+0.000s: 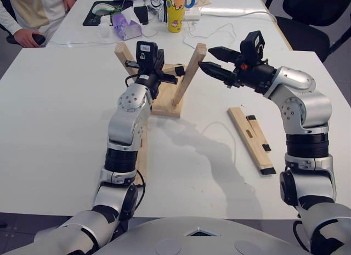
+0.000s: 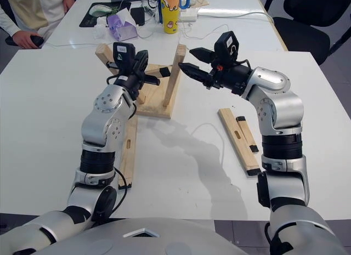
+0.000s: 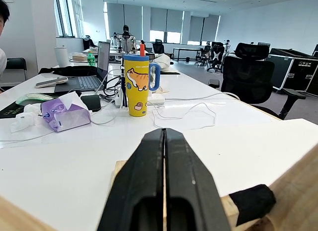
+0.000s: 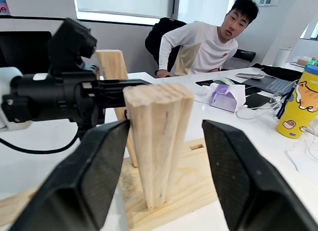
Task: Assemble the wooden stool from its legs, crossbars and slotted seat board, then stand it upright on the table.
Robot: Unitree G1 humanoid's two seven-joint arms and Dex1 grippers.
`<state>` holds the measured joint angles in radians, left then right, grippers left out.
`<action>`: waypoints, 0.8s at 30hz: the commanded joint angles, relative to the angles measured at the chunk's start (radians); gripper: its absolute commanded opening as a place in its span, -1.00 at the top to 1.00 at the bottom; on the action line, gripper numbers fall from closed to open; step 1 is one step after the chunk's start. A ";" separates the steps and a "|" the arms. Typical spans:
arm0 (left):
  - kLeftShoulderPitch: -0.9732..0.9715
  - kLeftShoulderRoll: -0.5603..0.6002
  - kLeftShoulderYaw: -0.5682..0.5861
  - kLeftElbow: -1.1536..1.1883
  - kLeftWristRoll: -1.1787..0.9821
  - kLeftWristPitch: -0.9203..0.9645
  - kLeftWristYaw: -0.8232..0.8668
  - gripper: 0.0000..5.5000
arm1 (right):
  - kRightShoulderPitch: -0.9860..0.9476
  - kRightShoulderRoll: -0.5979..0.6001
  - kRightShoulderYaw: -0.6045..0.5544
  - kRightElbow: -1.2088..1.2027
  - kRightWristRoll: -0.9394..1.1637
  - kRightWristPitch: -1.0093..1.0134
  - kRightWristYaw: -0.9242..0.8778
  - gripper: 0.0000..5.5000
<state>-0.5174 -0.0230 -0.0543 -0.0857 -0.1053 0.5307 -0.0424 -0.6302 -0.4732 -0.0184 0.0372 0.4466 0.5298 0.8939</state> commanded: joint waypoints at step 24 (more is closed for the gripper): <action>-0.013 0.010 0.002 0.043 0.008 -0.025 -0.016 1.00 | -0.105 0.047 0.071 0.136 0.001 -0.042 0.140 0.20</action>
<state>-0.5175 -0.0212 -0.0551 -0.0557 -0.1050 0.5092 -0.0531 -0.7168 -0.4274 0.0503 0.1971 0.4314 0.4810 1.0100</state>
